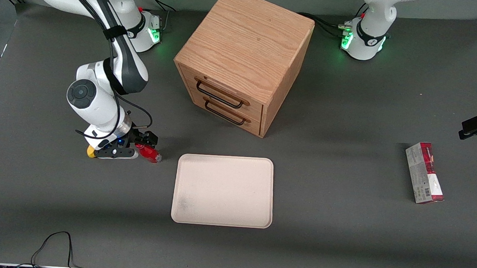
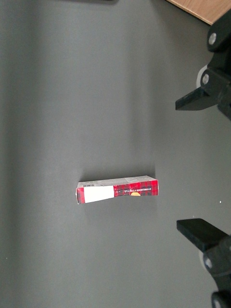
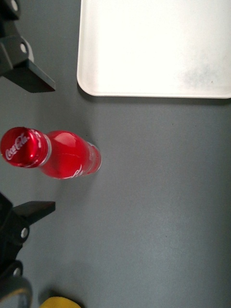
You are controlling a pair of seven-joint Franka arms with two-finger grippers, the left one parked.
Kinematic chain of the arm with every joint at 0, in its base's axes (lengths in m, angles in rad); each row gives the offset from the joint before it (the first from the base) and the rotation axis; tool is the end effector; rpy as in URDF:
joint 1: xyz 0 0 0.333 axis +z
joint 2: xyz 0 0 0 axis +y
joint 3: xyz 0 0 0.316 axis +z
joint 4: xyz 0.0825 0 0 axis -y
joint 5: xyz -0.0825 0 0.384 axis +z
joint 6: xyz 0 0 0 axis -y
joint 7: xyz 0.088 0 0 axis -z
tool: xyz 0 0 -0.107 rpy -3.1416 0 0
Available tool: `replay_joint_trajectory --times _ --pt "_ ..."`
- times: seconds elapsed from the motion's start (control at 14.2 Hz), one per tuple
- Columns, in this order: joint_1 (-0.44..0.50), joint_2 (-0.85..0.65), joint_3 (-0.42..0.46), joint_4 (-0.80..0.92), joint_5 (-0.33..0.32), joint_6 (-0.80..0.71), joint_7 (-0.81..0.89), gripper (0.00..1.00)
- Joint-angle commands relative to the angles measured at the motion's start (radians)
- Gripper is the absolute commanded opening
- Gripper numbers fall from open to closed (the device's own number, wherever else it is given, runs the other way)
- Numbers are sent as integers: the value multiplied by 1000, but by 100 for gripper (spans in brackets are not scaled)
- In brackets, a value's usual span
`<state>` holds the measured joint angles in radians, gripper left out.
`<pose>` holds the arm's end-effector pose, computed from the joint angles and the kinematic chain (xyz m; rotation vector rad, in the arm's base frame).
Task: Place coke bottle on tray
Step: 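Lower the right gripper and close it around the bottle's body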
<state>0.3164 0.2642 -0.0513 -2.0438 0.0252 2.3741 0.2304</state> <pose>0.5756 0.1575 0.3187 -3.1190 -0.0302 -0.0988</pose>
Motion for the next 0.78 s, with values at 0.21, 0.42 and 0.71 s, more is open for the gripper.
replay_joint_trajectory --times 0.21,0.42,0.71 --pt "9 10 -9 14 -1 -10 -17 64" --pt "9 9 -9 14 1 -32 -17 37" --pt "9 7 -9 17 1 -44 -17 0"
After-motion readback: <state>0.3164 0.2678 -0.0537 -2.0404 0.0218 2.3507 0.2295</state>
